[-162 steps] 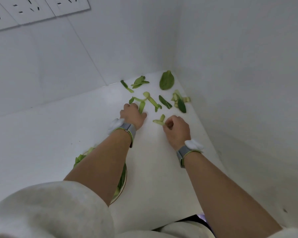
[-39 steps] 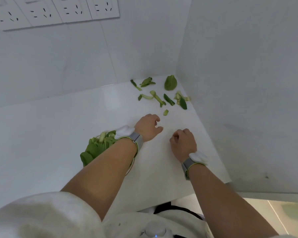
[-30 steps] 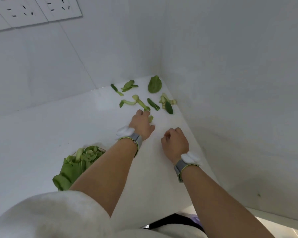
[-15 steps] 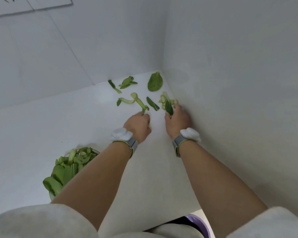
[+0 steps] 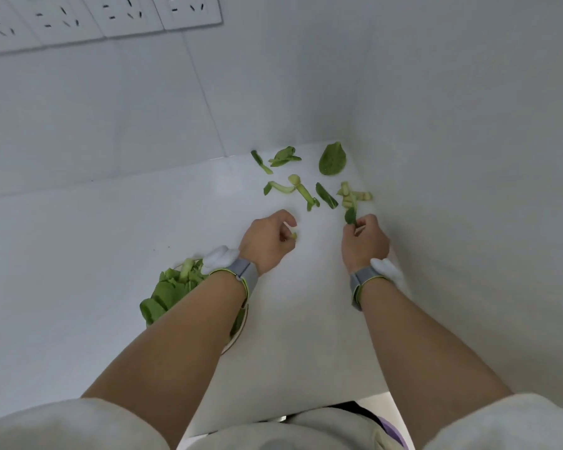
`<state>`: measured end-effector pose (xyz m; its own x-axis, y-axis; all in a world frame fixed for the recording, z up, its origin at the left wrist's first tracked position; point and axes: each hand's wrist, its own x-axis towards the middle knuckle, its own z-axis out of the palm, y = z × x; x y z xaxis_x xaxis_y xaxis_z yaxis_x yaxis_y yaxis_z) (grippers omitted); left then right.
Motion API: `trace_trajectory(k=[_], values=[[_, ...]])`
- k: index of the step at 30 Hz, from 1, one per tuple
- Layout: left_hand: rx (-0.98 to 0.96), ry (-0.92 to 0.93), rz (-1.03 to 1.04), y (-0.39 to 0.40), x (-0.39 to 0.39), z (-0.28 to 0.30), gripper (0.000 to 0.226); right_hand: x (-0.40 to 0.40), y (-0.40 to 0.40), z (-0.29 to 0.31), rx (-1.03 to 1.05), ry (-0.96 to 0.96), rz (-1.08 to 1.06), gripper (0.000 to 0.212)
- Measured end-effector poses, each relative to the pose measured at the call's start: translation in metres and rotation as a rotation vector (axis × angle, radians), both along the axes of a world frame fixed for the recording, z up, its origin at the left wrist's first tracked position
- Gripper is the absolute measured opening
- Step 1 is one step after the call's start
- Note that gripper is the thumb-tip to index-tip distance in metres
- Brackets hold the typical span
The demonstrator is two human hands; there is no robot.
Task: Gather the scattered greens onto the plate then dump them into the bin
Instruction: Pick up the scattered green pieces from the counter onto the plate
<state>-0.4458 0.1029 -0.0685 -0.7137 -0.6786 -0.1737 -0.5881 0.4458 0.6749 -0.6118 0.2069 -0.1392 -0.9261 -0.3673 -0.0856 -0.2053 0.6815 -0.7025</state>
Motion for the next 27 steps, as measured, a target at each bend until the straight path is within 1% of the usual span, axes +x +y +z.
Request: trace_trajectory(k=[3, 5, 7, 12, 16, 22, 25, 27], values=[[0.008, 0.032, 0.029, -0.002, 0.026, 0.005, 0.023, 0.029, 0.007, 0.002, -0.079, 0.023, -0.014, 0.009], [0.013, 0.046, 0.056, -0.003, 0.056, 0.01, 0.022, 0.06, 0.008, 0.007, -0.119, 0.053, 0.024, 0.009], [0.029, 0.061, 0.086, -0.008, 0.072, 0.011, 0.021, 0.074, 0.006, 0.012, -0.167, 0.07, 0.048, 0.009], [0.074, 0.065, 0.111, -0.023, 0.135, 0.018, 0.018, 0.128, 0.0, 0.032, -0.264, 0.192, 0.204, 0.008], [0.102, 0.033, 0.078, -0.03, 0.178, 0.018, 0.017, 0.168, -0.005, 0.039, -0.247, 0.273, 0.354, 0.005], [0.051, 0.051, 0.117, -0.031, 0.215, 0.015, 0.022, 0.206, -0.006, 0.046, -0.213, 0.287, 0.431, 0.005], [-0.001, 0.017, 0.09, -0.031, 0.228, 0.015, 0.022, 0.222, -0.002, 0.048, -0.192, 0.381, 0.519, 0.005], [-0.036, -0.018, 0.058, -0.031, 0.234, 0.015, 0.021, 0.233, 0.002, 0.047, -0.135, 0.448, 0.618, 0.008]])
